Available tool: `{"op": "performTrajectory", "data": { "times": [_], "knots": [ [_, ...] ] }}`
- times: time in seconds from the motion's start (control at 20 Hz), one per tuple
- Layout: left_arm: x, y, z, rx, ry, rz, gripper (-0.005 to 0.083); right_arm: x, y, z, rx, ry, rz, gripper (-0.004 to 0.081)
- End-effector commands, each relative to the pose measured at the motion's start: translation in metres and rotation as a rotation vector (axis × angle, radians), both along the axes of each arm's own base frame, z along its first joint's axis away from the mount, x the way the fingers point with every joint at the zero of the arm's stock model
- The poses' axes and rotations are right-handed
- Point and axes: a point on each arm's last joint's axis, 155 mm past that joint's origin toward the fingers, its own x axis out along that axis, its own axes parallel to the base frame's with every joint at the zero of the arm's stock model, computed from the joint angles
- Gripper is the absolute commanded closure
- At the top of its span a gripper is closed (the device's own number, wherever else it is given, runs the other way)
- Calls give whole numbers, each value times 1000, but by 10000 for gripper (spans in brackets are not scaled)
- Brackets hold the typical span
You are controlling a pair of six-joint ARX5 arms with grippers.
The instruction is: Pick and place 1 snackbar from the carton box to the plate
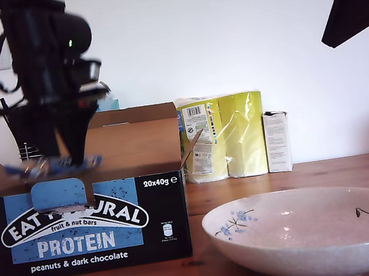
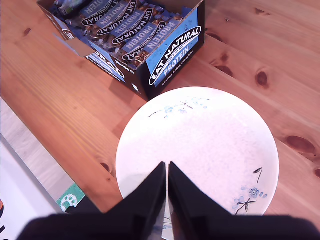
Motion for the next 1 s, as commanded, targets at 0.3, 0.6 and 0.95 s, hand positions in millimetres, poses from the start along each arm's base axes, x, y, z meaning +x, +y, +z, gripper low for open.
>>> {"op": "performTrajectory", "data": {
  "times": [0.3, 0.6, 0.95],
  "knots": [
    [-27, -37, 38, -63, -7, -98, 524, 12, -14, 3, -56, -47, -67, 783],
    [-58, -90, 80, -204, -83, -233, 523, 10, -24, 2, -71, -41, -92, 783],
    [-68, -189, 121, -416, -285, -441, 524, -17, -44, 34, -4, -143, -123, 783]
  ]
}}
